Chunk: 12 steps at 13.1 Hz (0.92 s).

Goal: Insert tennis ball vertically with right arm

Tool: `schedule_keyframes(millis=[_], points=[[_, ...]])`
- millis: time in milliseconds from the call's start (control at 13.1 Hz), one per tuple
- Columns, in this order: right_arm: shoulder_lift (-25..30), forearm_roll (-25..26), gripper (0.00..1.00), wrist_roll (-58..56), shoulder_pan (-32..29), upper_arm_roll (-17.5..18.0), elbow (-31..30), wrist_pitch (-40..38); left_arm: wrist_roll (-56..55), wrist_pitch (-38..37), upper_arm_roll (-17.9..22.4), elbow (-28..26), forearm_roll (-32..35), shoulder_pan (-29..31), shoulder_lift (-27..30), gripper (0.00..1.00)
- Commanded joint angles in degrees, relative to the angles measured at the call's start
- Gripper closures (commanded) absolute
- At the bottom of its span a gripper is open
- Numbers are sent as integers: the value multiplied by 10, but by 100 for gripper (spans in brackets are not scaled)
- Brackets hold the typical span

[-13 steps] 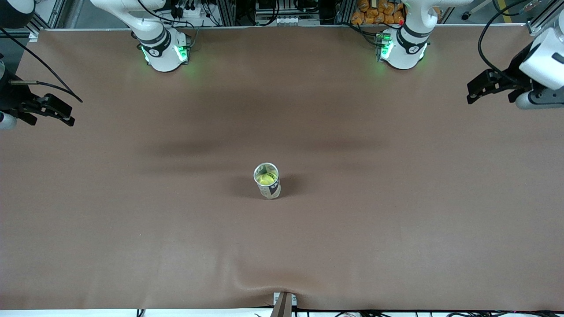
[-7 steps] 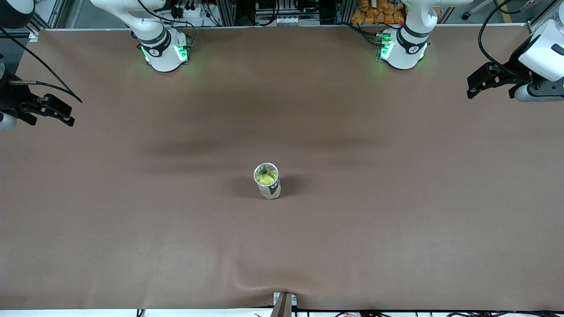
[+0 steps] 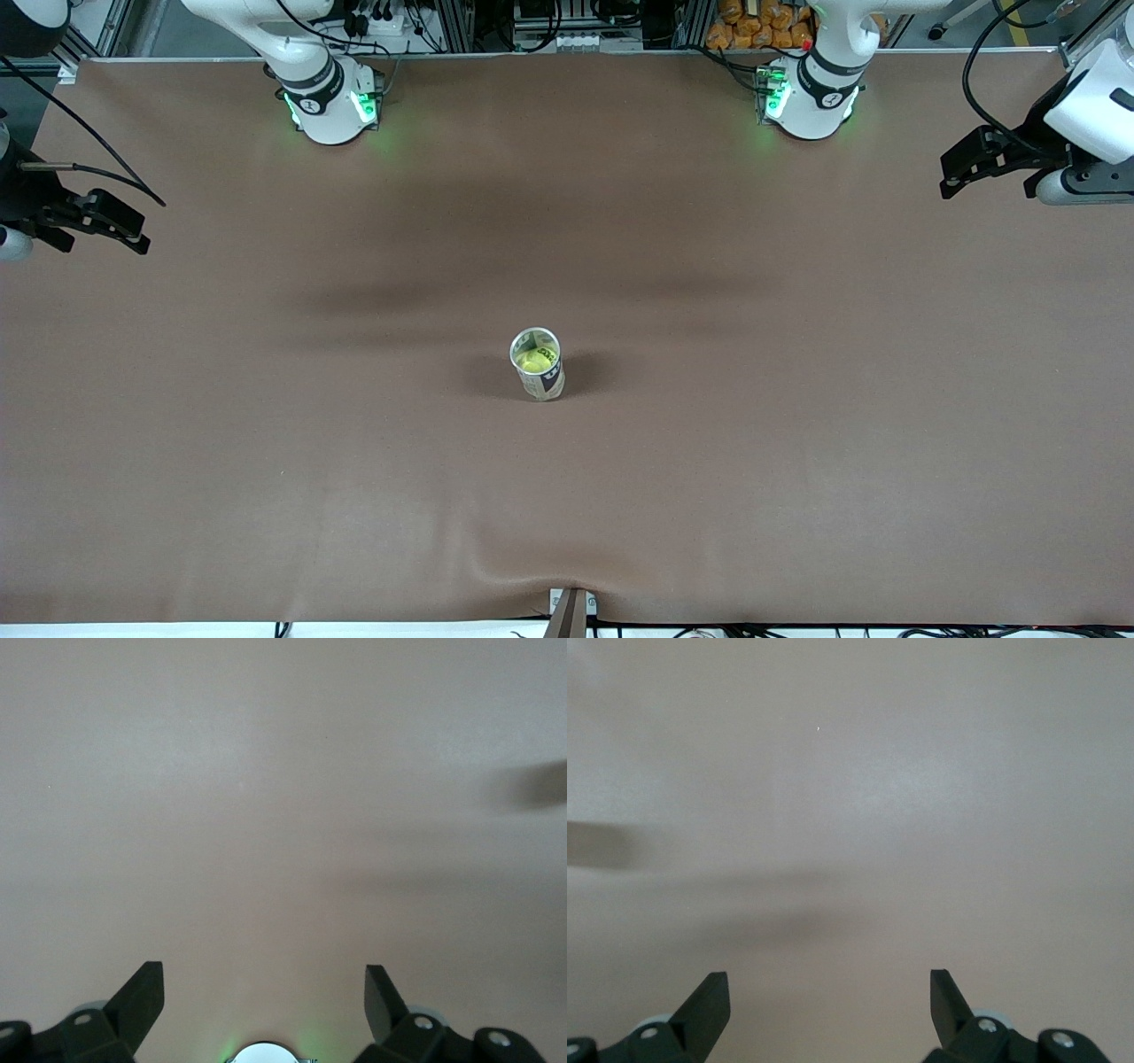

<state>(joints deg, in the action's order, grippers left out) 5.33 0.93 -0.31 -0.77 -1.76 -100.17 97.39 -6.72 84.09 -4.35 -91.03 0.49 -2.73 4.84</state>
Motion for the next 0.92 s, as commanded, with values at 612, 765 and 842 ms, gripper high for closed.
schedule_keyframes(millis=[612,765,842], points=[[-1,-10,0,6,-9,6,4,-2,10,-2,-3,9,-4,4,-4,0],[-1,-10,0,6,-9,6,4,-2,11,-2,-3,14,-5,4,-12,0],[-1,-10,0,6,-9,6,4,-2,11,-2,-3,14,-5,4,-12,0]])
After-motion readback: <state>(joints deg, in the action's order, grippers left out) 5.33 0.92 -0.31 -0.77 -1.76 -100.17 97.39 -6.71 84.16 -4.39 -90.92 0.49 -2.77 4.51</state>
